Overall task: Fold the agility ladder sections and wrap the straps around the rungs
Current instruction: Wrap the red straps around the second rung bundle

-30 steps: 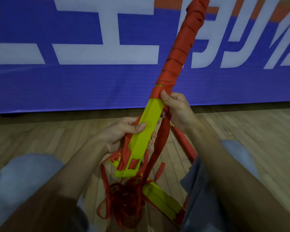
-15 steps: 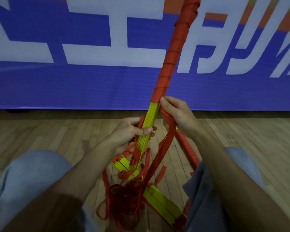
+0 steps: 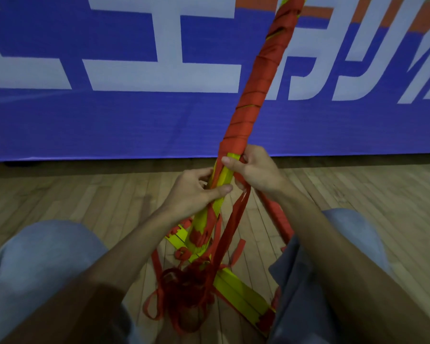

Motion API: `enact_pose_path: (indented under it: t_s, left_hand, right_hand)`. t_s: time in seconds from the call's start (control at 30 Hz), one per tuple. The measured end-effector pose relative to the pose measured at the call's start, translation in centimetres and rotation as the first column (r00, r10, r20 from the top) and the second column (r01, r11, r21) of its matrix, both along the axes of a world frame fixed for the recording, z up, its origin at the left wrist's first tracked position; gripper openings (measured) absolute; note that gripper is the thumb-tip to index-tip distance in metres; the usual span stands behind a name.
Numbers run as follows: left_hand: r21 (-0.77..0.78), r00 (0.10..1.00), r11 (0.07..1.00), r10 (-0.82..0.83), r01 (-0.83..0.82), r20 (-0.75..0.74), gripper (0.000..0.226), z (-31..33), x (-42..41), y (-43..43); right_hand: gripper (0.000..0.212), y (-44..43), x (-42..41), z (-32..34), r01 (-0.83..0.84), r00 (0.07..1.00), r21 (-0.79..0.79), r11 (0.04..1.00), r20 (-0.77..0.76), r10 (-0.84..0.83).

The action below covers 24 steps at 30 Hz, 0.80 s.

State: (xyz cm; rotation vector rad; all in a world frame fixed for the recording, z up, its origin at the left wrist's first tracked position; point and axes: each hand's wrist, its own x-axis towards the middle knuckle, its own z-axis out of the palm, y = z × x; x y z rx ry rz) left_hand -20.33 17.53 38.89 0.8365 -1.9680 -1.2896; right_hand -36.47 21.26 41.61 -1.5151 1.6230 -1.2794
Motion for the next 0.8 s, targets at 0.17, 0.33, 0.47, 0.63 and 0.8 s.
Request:
enact_pose_path:
  t_s: [0.17, 0.33, 0.47, 0.63, 0.8]
  left_hand:
    - [0.401, 0.96, 0.893, -0.102, 0.204, -0.26, 0.046, 1.0, 1.0, -0.5]
    - [0.432, 0.89, 0.807, -0.235, 0.403, -0.391, 0.046, 0.4, 1.3, -0.4]
    - [0.42, 0.804, 0.688, -0.463, 0.592, -0.374, 0.03, 0.2, 1.4, 0.3]
    - [0.442, 0.784, 0.649, -0.525, 0.62, -0.33, 0.064, 0.2, 1.3, 0.1]
    - [0.378, 0.918, 0.841, -0.312, 0.386, -0.244, 0.043, -0.3, 1.3, -0.6]
  right_hand:
    - [0.004, 0.6, -1.8, 1.2, -0.234, 0.956, -0.162, 0.959, 0.142, 0.257]
    - [0.046, 1.1, -3.3, 1.6, -0.469, 0.803, -0.241, 0.85, 0.285, 0.524]
    - [0.048, 1.3, -4.4, 1.1, -0.636, 0.629, -0.254, 0.729, 0.378, 0.68]
    - [0.05, 1.3, -4.3, 1.1, -0.632, 0.668, -0.204, 0.748, 0.346, 0.659]
    - [0.026, 1.2, -3.1, 1.0, -0.26, 0.961, -0.044, 0.965, 0.081, 0.263]
